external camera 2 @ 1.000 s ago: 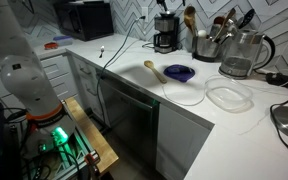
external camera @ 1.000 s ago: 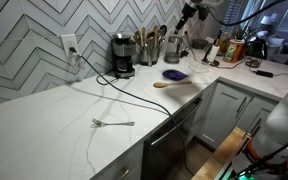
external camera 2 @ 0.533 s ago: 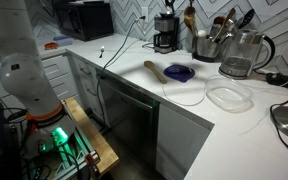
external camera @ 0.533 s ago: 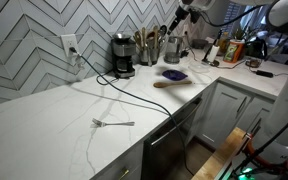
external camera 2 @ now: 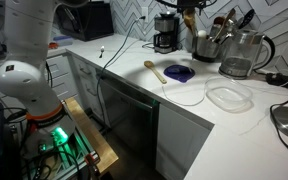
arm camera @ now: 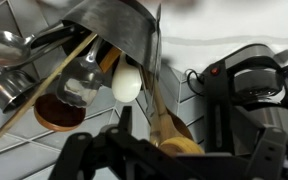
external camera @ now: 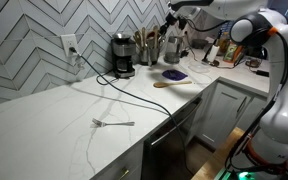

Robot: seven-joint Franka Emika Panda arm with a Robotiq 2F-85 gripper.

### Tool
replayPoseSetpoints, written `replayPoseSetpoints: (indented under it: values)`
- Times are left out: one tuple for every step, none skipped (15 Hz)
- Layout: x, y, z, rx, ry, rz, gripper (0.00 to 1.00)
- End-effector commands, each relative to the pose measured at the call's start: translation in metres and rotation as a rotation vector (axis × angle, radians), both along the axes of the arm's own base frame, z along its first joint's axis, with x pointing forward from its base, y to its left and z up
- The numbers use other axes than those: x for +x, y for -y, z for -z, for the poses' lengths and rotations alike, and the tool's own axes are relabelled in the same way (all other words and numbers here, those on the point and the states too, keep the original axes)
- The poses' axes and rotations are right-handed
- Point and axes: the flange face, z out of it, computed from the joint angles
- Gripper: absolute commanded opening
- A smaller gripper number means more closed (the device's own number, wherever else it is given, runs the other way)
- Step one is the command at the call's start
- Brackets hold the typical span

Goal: Remove the clamp tongs from the metallic utensil storage bucket and place it on the counter top

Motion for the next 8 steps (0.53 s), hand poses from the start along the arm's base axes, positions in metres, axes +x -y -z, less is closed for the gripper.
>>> replayPoseSetpoints:
  values:
    - [0.031,0.006,0.016,0.049,0.010,-0.036,1.00]
    - [0.037,0.005,0.021,0.054,0.017,-0.045,1.00]
    - [0.044,0.005,0.026,0.058,0.026,-0.047,1.00]
    - [0.049,0.005,0.031,0.060,0.037,-0.047,1.00]
    - [0.054,0.003,0.036,0.062,0.047,-0.052,1.00]
    - [0.058,0.004,0.040,0.072,0.056,-0.054,1.00]
    - [0.061,0.004,0.044,0.079,0.061,-0.057,1.00]
    - [0.064,0.004,0.048,0.084,0.065,-0.062,1.00]
